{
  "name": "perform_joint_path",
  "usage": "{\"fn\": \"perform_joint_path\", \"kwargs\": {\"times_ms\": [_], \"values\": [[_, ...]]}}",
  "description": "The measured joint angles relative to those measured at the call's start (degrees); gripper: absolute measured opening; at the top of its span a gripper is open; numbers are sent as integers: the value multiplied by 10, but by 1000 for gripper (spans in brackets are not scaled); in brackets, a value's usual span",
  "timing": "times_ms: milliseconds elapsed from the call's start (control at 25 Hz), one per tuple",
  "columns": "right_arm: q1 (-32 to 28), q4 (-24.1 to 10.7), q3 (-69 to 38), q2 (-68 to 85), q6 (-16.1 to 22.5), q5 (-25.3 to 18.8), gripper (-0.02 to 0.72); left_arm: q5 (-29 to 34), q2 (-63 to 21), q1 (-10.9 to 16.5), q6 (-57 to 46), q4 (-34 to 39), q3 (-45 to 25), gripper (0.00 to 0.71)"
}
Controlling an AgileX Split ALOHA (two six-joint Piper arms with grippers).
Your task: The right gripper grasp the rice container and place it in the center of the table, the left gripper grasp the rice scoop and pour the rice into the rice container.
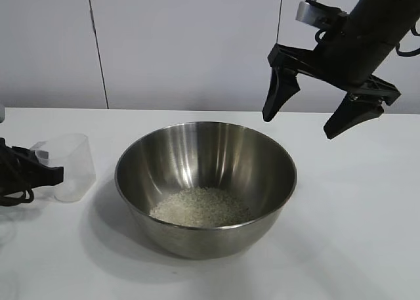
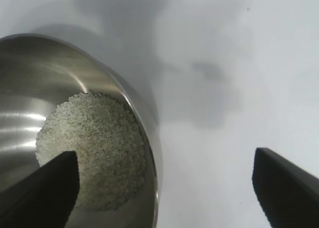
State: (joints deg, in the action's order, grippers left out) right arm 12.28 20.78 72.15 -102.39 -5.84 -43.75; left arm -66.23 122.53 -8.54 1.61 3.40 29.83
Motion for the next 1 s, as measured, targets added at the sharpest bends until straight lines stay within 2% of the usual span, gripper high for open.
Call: {"fn": "perform_joint_path", "kwargs": {"times_ms": [120, 280, 520, 640, 760, 1000], "values": [[0, 0, 0, 0, 0, 0, 652, 2, 0, 0, 0, 0, 0, 181], [0, 0, 0, 0, 0, 0, 652, 2, 0, 0, 0, 0, -6, 386], [0, 0, 0, 0, 0, 0, 652, 2, 0, 0, 0, 1, -41, 540], [0, 0, 0, 0, 0, 0, 652, 2, -6, 0, -12, 1, -65, 638], [0, 0, 0, 0, 0, 0, 652, 2, -37, 0, -20, 1, -91, 679], [0, 0, 0, 0, -2, -4, 652, 2, -133, 0, -25, 1, -150, 692]]}}
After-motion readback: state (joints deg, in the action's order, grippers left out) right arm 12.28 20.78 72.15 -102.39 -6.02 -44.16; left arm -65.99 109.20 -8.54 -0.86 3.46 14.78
